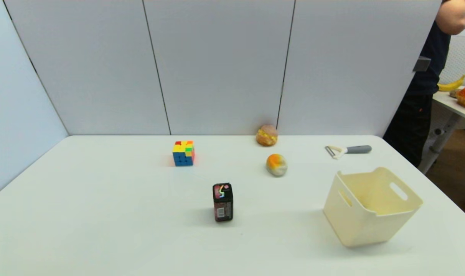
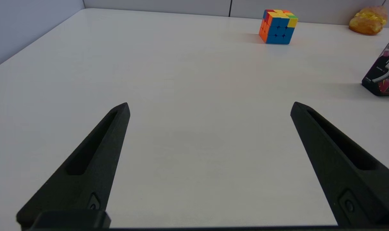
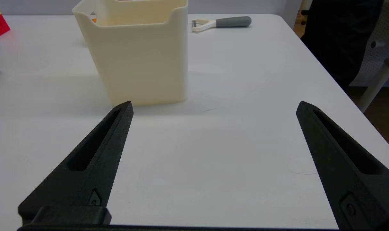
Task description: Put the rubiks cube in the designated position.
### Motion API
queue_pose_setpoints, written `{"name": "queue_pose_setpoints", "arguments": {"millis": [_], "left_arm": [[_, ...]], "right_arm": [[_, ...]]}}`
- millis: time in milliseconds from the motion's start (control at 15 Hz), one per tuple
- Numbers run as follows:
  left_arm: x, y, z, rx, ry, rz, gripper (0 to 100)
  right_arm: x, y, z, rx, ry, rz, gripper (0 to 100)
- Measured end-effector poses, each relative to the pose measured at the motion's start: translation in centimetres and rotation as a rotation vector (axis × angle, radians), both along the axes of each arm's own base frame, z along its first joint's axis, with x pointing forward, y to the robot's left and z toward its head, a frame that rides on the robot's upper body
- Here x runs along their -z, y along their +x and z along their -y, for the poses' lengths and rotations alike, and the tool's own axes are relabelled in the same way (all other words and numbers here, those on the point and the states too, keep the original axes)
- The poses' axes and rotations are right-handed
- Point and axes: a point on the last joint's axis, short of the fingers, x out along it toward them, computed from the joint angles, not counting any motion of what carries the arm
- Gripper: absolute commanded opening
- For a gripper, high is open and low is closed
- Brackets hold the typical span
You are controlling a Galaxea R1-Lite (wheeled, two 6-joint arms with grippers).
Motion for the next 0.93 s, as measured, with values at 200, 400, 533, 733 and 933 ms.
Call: {"name": "queue_pose_setpoints", "arguments": {"millis": [200, 400, 533, 733, 933], "left_arm": [[0.0, 0.0, 0.0, 0.0, 0.0, 0.0, 100], [0.0, 0.0, 0.0, 0.0, 0.0, 0.0, 100], [0.0, 0.0, 0.0, 0.0, -0.001, 0.0, 100], [0.0, 0.0, 0.0, 0.0, 0.004, 0.0, 100], [0.0, 0.06, 0.0, 0.0, 0.005, -0.01, 100]], "right_arm": [[0.0, 0.0, 0.0, 0.0, 0.0, 0.0, 100], [0.0, 0.0, 0.0, 0.0, 0.0, 0.0, 100], [0.0, 0.0, 0.0, 0.0, 0.0, 0.0, 100], [0.0, 0.0, 0.0, 0.0, 0.0, 0.0, 100], [0.0, 0.0, 0.0, 0.0, 0.0, 0.0, 100]]}}
